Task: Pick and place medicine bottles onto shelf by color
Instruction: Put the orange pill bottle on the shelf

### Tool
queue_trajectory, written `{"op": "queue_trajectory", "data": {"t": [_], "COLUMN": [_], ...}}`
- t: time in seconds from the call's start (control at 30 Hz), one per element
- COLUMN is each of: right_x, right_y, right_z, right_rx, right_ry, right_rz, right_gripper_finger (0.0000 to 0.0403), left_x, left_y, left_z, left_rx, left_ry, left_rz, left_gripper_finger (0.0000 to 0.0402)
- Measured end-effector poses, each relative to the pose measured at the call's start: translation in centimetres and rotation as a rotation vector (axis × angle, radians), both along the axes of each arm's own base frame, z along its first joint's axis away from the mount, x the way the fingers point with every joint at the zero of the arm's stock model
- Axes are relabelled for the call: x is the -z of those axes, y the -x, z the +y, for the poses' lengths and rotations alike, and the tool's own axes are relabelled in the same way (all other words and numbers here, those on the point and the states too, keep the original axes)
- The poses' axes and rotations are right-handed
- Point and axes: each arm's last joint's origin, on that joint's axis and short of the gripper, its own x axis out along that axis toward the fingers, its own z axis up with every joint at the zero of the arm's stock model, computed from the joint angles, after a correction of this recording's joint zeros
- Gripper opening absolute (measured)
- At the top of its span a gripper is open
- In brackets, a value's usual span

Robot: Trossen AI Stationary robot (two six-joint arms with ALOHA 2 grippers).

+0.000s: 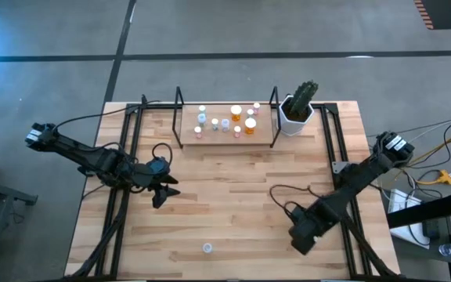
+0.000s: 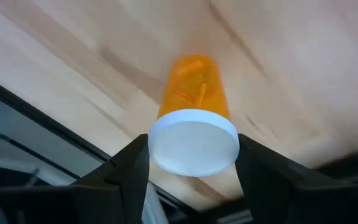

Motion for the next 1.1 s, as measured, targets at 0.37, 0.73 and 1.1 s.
{"op": "queue_trajectory", "data": {"t": [0.37, 0.73, 1.1], "right_x": [-4.8, -7.9, -7.4], "right_y": [-8.0, -17.5, -22.6], "right_z": [-9.8, -21.1, -29.6], "right_rx": [0.252, -0.028, -0.145], "right_ry": [0.017, 0.167, 0.348], "right_rz": [-0.174, -0.122, -0.183], "right_gripper_finger": [0.0196, 0.0195, 0.0195], "left_x": [0.0, 0.0, 0.0], "left_y": [0.0, 0.0, 0.0], "left_z": [0.0, 0.0, 0.0], "left_rx": [0.000, 0.000, -0.003], "left_ry": [-0.002, -0.002, -0.005], "left_rz": [-0.001, 0.000, -0.001], "left_gripper_finger": [0.0197, 0.0197, 0.0197]}}
